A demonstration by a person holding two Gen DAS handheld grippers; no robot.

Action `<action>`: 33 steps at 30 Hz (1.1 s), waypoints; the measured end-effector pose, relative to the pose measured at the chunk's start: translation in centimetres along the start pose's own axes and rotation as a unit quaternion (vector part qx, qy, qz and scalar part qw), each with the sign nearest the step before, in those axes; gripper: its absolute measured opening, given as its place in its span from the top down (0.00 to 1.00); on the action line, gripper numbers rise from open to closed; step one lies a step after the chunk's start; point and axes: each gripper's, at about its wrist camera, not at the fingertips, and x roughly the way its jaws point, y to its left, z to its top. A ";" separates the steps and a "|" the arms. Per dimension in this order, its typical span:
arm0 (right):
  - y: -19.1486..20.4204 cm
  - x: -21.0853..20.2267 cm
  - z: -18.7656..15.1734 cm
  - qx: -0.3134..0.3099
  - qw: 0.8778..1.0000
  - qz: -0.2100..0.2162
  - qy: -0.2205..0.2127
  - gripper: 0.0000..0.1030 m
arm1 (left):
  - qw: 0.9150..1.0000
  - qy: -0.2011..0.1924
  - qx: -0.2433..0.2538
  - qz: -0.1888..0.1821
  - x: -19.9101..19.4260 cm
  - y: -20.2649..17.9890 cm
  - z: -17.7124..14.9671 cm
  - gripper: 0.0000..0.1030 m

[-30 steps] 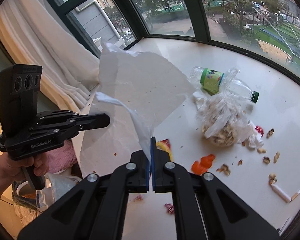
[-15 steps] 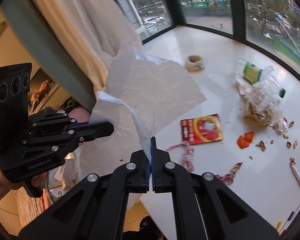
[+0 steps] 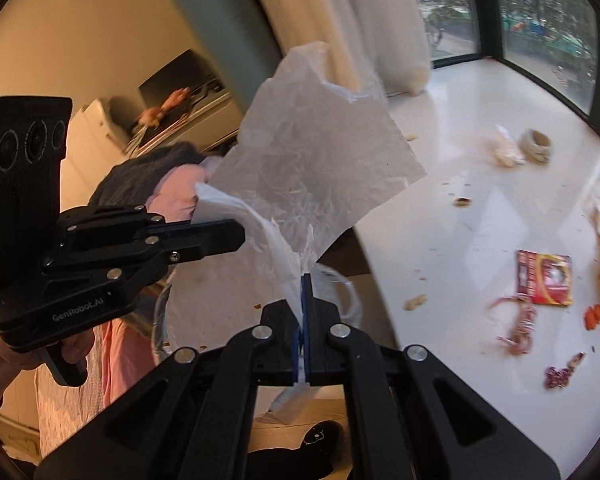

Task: Collect trash
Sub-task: 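Carry the plastic bag and white sheet in both grippers over the bin, then open both grippers to drop the bag and sheet into the bin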

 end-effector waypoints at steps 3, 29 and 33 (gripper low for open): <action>2.4 2.4 0.1 -0.018 1.000 0.016 0.013 0.96 | 1.000 0.003 -0.013 0.022 -1.3 2.0 -1.8 1.00; 6.5 18.0 -3.7 -0.076 0.980 0.000 0.184 0.96 | 0.988 0.116 -0.097 0.040 4.6 9.7 -12.0 1.00; 6.7 18.9 -3.8 -0.086 0.977 0.004 0.197 0.96 | 0.986 0.131 -0.098 0.036 5.7 10.1 -12.7 1.00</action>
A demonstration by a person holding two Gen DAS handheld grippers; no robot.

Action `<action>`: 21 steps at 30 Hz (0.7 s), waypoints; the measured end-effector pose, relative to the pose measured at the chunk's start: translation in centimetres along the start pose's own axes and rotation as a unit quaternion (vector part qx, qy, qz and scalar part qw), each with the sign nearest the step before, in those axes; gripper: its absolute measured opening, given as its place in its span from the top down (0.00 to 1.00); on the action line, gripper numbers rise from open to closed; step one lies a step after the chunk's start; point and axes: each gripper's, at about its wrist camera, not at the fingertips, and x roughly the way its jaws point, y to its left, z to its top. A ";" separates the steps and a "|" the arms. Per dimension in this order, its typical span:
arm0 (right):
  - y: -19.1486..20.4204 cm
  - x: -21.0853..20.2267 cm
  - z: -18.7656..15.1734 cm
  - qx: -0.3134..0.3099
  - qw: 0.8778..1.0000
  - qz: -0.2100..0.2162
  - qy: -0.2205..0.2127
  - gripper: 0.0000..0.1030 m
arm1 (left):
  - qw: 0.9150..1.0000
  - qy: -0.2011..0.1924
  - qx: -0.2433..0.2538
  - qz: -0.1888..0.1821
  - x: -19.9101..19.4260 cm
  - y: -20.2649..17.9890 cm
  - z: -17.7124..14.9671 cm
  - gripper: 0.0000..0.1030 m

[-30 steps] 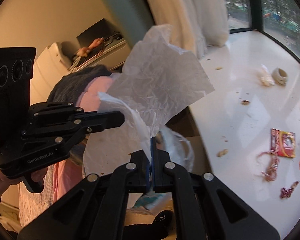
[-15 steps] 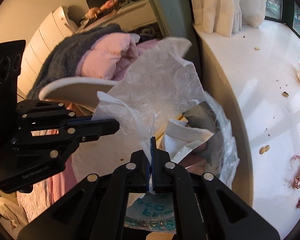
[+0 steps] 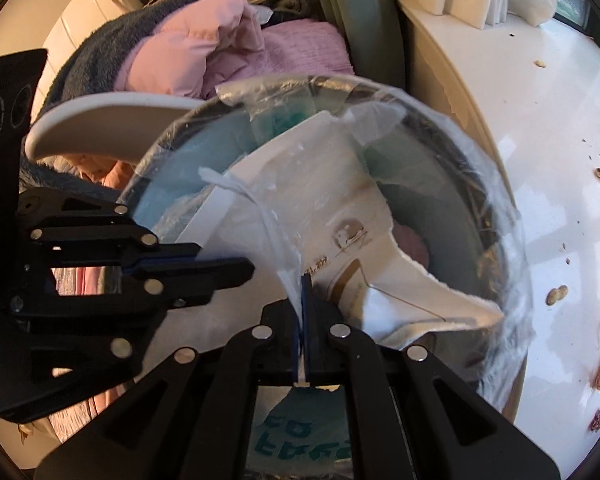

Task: Collect trash
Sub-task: 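Open both grippers to drop the bag and sheet into the bin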

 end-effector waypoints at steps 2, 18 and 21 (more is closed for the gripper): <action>0.0 0.4 0.2 -0.001 1.000 0.002 0.004 0.96 | 1.000 0.007 -0.002 -0.001 0.6 0.2 -0.2 1.00; -0.2 2.7 -0.4 -0.007 1.000 0.011 0.028 0.96 | 0.999 0.041 -0.008 -0.008 3.6 1.3 -1.6 0.99; -0.6 2.3 -0.4 0.010 0.999 0.023 0.026 0.96 | 0.999 0.033 -0.008 -0.006 2.9 1.6 -1.7 0.75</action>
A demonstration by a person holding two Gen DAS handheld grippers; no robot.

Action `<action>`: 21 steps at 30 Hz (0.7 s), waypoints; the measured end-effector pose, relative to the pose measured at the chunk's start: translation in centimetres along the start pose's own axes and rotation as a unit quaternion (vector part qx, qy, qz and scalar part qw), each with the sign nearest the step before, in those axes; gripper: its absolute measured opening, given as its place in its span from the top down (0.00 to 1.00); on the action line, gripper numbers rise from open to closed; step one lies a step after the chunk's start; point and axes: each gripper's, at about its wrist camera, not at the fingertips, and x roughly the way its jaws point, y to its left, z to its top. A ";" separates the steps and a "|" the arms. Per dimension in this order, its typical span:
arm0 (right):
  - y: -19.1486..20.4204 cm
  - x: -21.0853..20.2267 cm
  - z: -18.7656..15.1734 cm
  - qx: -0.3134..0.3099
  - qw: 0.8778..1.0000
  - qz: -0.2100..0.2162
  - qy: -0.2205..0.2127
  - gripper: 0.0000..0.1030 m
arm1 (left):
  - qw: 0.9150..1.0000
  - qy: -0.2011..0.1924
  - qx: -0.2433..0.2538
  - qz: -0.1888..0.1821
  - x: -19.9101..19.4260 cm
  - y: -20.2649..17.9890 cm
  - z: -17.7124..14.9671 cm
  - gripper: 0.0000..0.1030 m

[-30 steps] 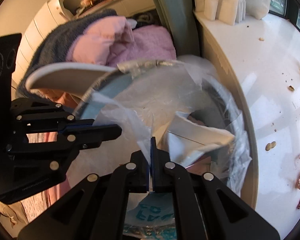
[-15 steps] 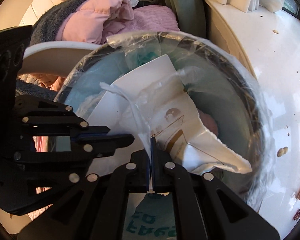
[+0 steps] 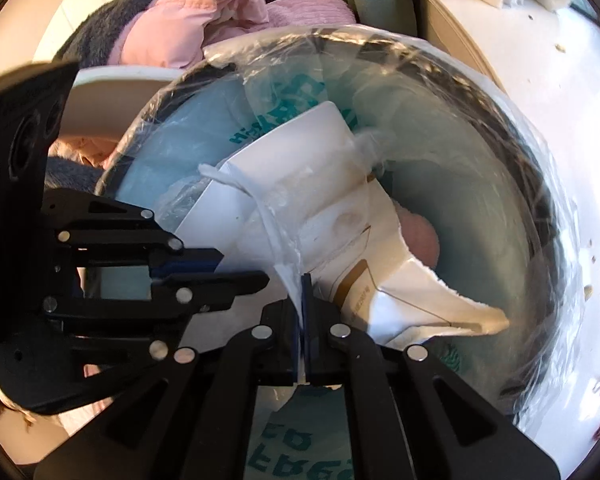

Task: Collect trash
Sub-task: 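Open both grippers to drop the bag and sheet into the bin, then move both tools back toward the clear bottle on the ledge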

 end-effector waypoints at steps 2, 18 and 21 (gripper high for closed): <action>-0.1 -0.5 0.0 0.007 1.000 0.004 -0.003 0.96 | 1.000 -0.009 0.000 0.000 -0.8 0.2 -0.3 0.64; -0.6 -10.2 -1.7 0.056 0.989 -0.021 -0.137 0.26 | 0.993 -0.112 0.035 0.023 -9.4 -1.4 0.5 0.27; -1.1 -12.2 -1.9 0.067 0.983 -0.029 -0.169 0.21 | 0.990 -0.128 0.053 0.020 -10.7 -2.4 1.5 0.16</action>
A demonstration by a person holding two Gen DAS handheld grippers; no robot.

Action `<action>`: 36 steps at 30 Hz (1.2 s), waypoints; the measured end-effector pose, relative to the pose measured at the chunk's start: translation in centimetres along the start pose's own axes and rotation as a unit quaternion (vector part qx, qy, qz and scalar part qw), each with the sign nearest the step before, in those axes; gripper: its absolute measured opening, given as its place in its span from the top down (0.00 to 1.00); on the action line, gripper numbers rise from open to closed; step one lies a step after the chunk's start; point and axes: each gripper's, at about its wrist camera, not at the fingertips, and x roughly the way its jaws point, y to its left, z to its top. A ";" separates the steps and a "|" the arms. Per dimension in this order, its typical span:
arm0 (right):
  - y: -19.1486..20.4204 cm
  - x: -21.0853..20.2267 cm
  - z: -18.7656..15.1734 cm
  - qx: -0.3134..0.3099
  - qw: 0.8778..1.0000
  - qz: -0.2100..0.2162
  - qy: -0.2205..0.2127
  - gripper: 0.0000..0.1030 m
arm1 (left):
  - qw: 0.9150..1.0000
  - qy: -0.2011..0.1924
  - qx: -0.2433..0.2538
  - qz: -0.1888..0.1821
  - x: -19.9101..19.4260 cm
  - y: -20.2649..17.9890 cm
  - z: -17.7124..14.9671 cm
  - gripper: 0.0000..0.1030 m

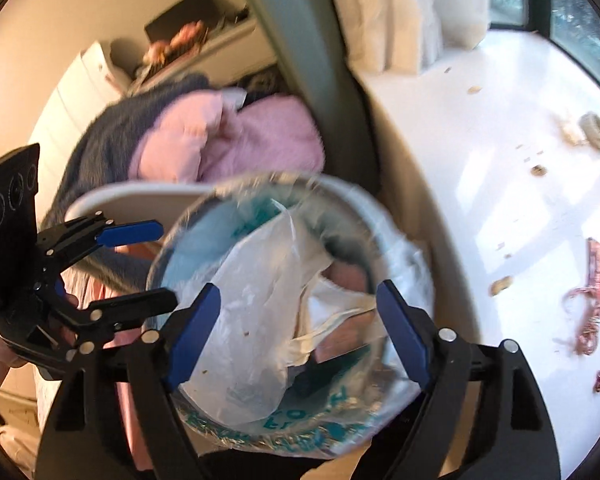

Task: Collect trash
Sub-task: 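Move both tools back toward the clear bottle on the ledge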

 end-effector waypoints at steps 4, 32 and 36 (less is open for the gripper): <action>-1.8 -3.1 0.3 0.020 0.999 -0.015 -0.045 0.13 | 0.999 -0.016 0.033 -0.005 -0.8 -2.2 2.2 0.07; -29.6 -22.6 -4.1 0.185 0.945 -0.210 -0.170 0.13 | 0.960 -0.006 0.238 -0.150 11.4 -26.0 20.2 0.06; -32.5 -23.7 -3.9 0.177 0.945 -0.218 -0.167 0.13 | 0.952 0.004 0.267 -0.151 13.9 -28.4 22.6 0.06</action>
